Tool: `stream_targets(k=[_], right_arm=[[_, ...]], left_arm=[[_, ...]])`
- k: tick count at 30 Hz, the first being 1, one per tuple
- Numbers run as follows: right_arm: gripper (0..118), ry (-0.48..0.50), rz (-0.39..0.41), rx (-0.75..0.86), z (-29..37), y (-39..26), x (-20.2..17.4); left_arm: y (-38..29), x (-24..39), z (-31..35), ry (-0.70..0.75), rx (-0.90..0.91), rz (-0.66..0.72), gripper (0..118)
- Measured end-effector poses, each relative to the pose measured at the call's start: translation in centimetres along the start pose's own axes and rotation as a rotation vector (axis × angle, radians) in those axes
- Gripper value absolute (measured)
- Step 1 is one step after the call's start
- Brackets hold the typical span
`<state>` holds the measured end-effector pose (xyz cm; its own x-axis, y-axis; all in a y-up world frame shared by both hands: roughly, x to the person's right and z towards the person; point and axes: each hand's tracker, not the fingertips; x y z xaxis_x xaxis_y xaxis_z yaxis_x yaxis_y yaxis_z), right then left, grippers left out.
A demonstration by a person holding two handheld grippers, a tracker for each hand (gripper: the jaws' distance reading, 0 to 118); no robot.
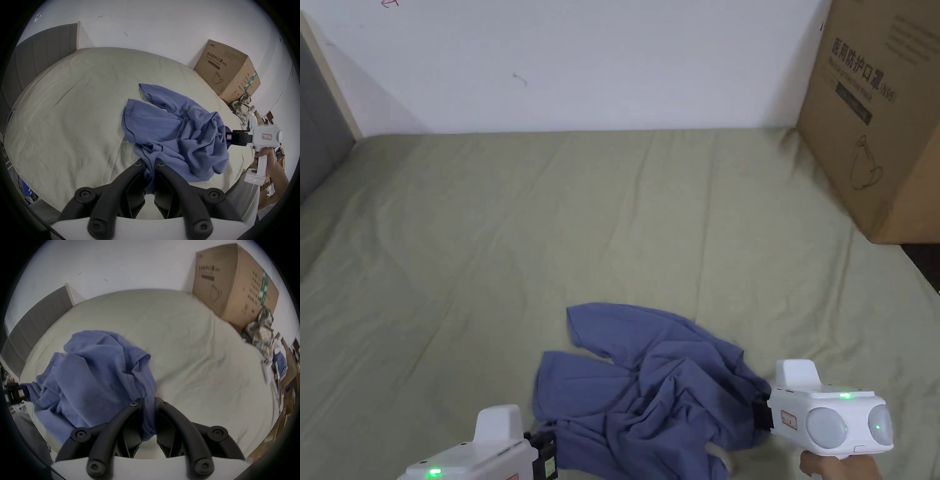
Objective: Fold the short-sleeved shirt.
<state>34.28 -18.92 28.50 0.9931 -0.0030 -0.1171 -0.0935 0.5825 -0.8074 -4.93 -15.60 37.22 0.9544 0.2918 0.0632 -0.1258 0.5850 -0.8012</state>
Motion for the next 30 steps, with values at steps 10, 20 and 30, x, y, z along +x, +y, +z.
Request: stream_targets(k=[10, 20, 30], right_arm=[[10, -0.006, 0.011, 0.268, 11.0, 5.5, 2.5], [10, -0.058, 0.006, 0.492, 20.2, 15.4, 3.9], [10, -0.108, -0.034, 0.654, 23.8, 26.6, 5.8]], left_arm=[[7.4, -1.0, 4.3, -0.026, 0.197, 0.050, 5], [22.2, -3.8, 9.7, 0.088, 0.402, 0.010, 5], [36.2, -3.3, 13.0, 0.146, 0.549, 0.028, 5]])
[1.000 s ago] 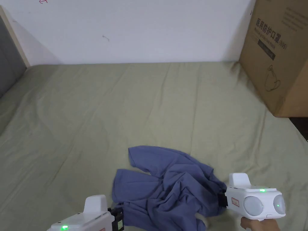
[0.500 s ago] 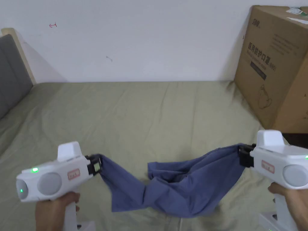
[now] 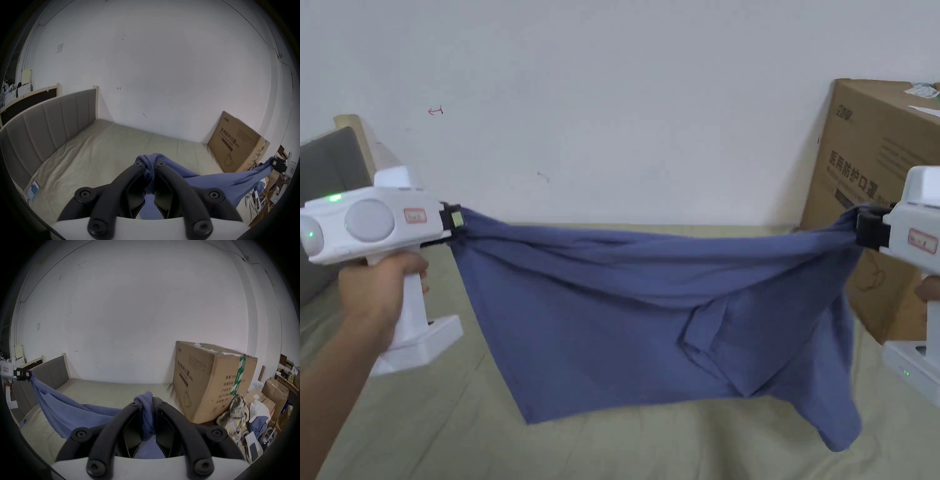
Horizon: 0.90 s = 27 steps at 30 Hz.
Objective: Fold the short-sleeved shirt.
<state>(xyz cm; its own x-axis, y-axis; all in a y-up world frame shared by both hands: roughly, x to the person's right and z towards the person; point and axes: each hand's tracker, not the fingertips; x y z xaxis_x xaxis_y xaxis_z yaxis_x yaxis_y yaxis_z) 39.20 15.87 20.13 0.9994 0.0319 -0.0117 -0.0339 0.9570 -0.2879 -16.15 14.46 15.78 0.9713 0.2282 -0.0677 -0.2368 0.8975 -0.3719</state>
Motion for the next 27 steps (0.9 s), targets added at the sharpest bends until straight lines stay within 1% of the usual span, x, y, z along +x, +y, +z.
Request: stream_targets(k=[3, 6, 7, 11, 16, 21, 27], right_arm=[[10, -0.023, 0.017, 0.033, -1.4, 1.9, -0.4], [10, -0.025, 0.006, 0.041, -3.4, 2.9, -0.4], [10, -0.027, 0.005, 0.044, -3.9, 3.0, -0.7], [10, -0.030, -0.003, 0.047, -6.1, 2.1, -1.4], [10, -0.038, -0.008, 0.025, -8.6, -1.8, -2.5], [10, -0.038, -0.042, -0.048, -10.2, -7.3, -3.5], [10, -0.050, -0.066, -0.141, -9.2, -14.0, -4.5]], left_arm=[[3.0, 1.2, -1.5, 0.001, 0.037, -0.027, 5], [5.0, 2.1, -3.5, 0.029, 0.060, -0.076, 5], [5.4, 2.3, -4.2, 0.046, 0.062, -0.100, 5], [5.5, 2.1, -7.0, 0.068, 0.077, -0.110, 5], [2.1, 0.6, -10.2, 0.098, 0.028, -0.106, 5], [-3.1, -1.8, -12.4, 0.130, -0.062, -0.080, 5], [-10.1, -4.3, -11.3, 0.147, -0.157, -0.064, 5]])
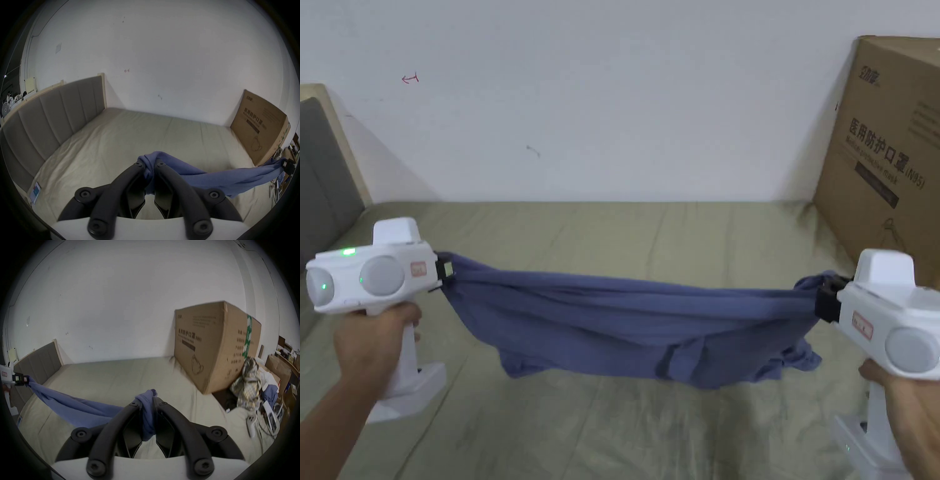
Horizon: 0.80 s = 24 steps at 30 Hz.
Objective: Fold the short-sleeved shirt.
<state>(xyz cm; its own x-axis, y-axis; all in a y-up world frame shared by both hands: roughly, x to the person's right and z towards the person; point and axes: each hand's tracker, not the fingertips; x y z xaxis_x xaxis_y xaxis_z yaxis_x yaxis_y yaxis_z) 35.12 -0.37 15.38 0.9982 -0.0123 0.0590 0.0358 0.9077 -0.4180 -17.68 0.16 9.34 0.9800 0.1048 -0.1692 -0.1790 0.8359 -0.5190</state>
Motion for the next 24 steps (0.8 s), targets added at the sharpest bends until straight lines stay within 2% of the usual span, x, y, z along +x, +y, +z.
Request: stream_targets(k=[6, 12, 17, 24], right_arm=[[10, -0.012, -0.026, -0.092, 3.7, -6.8, 0.5], [10, -0.031, -0.025, -0.189, 8.6, -12.8, 1.7], [10, -0.043, -0.056, -0.254, 12.8, -17.7, 2.6], [10, -0.066, -0.090, -0.363, 17.0, -24.1, 4.1]], left_arm=[[-9.1, -2.0, 3.6, 0.022, -0.099, -0.076, 5], [-18.2, -4.6, 7.8, 0.030, -0.195, -0.083, 5], [-23.9, -6.0, 12.3, 0.033, -0.240, -0.061, 5], [-29.8, -7.5, 16.1, 0.061, -0.331, -0.098, 5]])
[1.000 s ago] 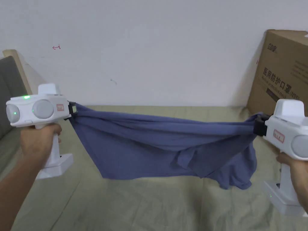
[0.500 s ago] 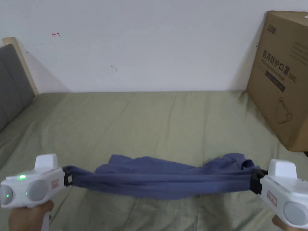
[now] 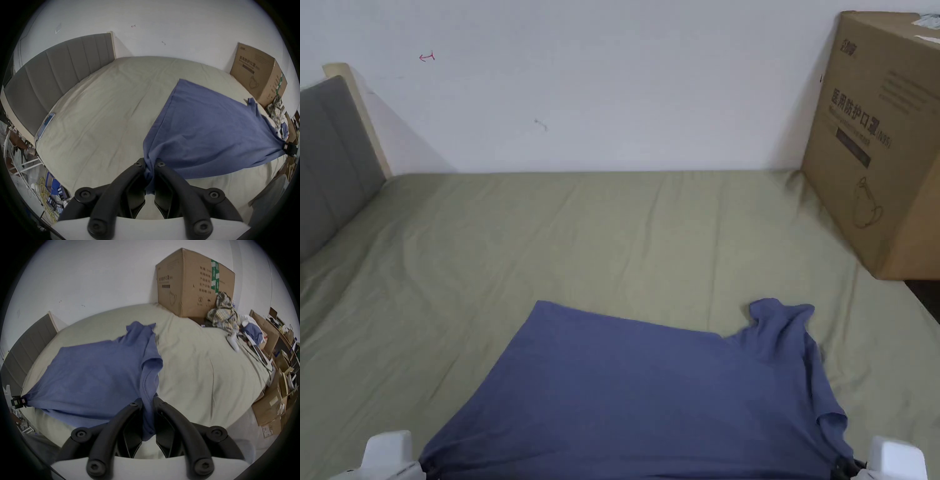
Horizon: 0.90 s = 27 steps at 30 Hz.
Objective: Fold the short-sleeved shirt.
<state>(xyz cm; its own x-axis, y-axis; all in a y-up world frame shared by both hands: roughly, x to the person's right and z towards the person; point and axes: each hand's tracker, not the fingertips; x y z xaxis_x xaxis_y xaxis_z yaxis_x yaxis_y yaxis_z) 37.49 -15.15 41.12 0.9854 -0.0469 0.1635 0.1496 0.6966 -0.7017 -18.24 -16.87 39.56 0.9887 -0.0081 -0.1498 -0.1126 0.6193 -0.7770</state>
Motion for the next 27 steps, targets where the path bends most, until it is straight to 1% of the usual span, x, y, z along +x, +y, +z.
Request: stream_targets(k=[6, 8, 11, 12, 13, 15, 16, 17, 18, 19, 20, 23, 27], right_arm=[[10, -0.021, 0.006, -0.124, -0.5, -4.0, 0.1], [10, -0.026, 0.008, -0.167, -1.7, -4.4, 0.1], [12, -0.028, 0.011, -0.202, -2.6, -4.6, 0.1], [17, -0.029, 0.009, -0.198, -2.5, -4.3, 0.0], [36, -0.034, 0.008, -0.196, -2.2, -4.2, 0.0], [78, -0.061, 0.008, -0.185, -1.5, -3.3, -0.1], [95, -0.067, 0.017, -0.168, -1.1, -2.6, -0.1], [98, -0.052, 0.030, -0.116, -0.5, -1.8, 0.0], [98, -0.040, 0.041, -0.059, 0.2, -0.8, -0.1], [98, -0.036, 0.057, -0.010, 1.0, 0.3, -0.2], [98, -0.040, 0.075, 0.040, 1.9, 1.7, -0.5], [98, -0.031, 0.093, 0.185, 5.0, 5.4, -1.4], [98, -0.021, 0.098, 0.368, 9.2, 9.0, -2.8]], left_arm=[[-3.8, 0.4, 0.1, 0.047, -0.072, -0.079, 5], [-4.4, 0.5, -0.7, 0.049, -0.111, -0.072, 5], [-4.2, 0.6, -1.2, 0.055, -0.128, -0.026, 5], [-3.9, 0.6, -1.3, 0.053, -0.133, -0.011, 6], [-3.5, 0.5, -1.3, 0.048, -0.146, -0.002, 7], [-2.9, 0.3, -0.6, 0.048, -0.140, 0.028, 27], [-2.4, 0.3, 0.0, 0.035, -0.138, 0.049, 43], [-1.7, 0.3, 0.6, 0.002, -0.113, 0.078, 72], [-0.9, 0.4, 1.3, -0.023, -0.082, 0.094, 90], [-0.1, 0.9, 2.3, -0.036, -0.035, 0.112, 104], [1.0, 1.3, 3.4, -0.050, 0.034, 0.125, 109], [4.4, 2.7, 6.7, -0.122, 0.205, 0.116, 109], [8.2, 5.0, 10.5, -0.159, 0.416, 0.089, 109]])
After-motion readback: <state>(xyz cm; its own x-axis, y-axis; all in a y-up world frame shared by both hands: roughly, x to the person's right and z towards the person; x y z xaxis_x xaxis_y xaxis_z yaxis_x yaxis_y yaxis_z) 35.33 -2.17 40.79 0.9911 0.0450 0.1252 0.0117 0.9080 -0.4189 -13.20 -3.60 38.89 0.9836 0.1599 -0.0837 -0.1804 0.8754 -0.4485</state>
